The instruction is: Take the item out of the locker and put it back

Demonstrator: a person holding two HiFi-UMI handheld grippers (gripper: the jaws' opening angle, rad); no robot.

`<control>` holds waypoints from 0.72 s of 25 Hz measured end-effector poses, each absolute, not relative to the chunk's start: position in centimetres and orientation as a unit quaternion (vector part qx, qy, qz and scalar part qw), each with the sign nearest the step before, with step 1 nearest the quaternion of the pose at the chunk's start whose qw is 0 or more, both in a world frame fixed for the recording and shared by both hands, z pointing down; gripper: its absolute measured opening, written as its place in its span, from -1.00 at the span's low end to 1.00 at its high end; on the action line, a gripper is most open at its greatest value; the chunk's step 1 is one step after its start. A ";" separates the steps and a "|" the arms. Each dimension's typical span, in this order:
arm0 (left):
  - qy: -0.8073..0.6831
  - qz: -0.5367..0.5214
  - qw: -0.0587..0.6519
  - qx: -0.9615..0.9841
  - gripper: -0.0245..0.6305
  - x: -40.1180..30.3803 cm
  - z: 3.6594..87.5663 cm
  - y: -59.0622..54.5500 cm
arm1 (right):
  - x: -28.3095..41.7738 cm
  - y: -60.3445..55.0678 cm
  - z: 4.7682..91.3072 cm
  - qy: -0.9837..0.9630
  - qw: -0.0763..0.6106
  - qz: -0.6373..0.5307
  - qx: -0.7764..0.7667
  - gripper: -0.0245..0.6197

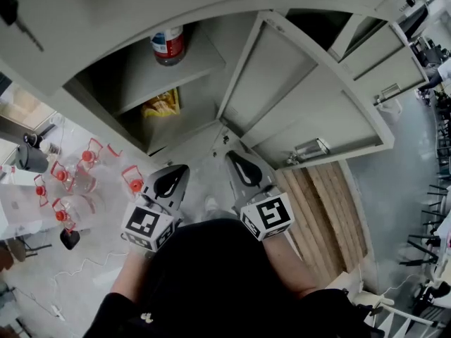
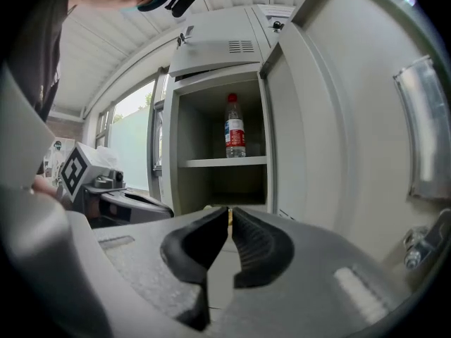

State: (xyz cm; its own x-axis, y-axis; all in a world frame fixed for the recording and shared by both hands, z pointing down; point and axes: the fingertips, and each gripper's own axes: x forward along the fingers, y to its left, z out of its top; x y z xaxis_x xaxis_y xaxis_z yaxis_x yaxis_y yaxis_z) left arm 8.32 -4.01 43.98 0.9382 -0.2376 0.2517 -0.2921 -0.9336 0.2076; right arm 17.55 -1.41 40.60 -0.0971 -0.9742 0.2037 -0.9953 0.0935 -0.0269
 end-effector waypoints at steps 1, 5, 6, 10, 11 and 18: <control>-0.134 0.111 0.122 0.977 -0.88 8.4 44.0 -4.0 | 17.5 -1.2 40.8 -0.736 0.067 0.081 0.669 -0.88; -0.129 0.114 0.123 0.977 -0.88 8.6 44.1 -3.9 | 17.4 -0.6 41.6 -0.737 0.072 0.089 0.666 -0.88; -0.127 0.116 0.124 0.977 -0.88 8.7 44.1 -3.8 | 17.4 -0.4 41.7 -0.737 0.072 0.088 0.666 -0.88; -0.125 0.118 0.125 0.977 -0.88 8.6 44.1 -3.8 | 17.7 0.0 41.4 -0.734 0.062 0.077 0.672 -0.88; -0.126 0.117 0.125 0.977 -0.88 8.5 44.1 -3.9 | 17.7 0.1 41.4 -0.734 0.064 0.075 0.672 -0.88; -0.125 0.116 0.124 0.977 -0.88 8.5 44.1 -3.8 | 17.8 0.1 42.0 -0.731 0.066 0.084 0.674 -0.88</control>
State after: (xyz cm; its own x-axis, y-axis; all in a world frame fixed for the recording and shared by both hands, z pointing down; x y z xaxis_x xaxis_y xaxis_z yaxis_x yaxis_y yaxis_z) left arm 8.53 -3.78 44.06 0.9417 -0.2153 0.2584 -0.2730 -0.9380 0.2135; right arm 17.83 0.15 42.00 -0.0818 -0.9743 0.2099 -0.9965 0.0761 -0.0348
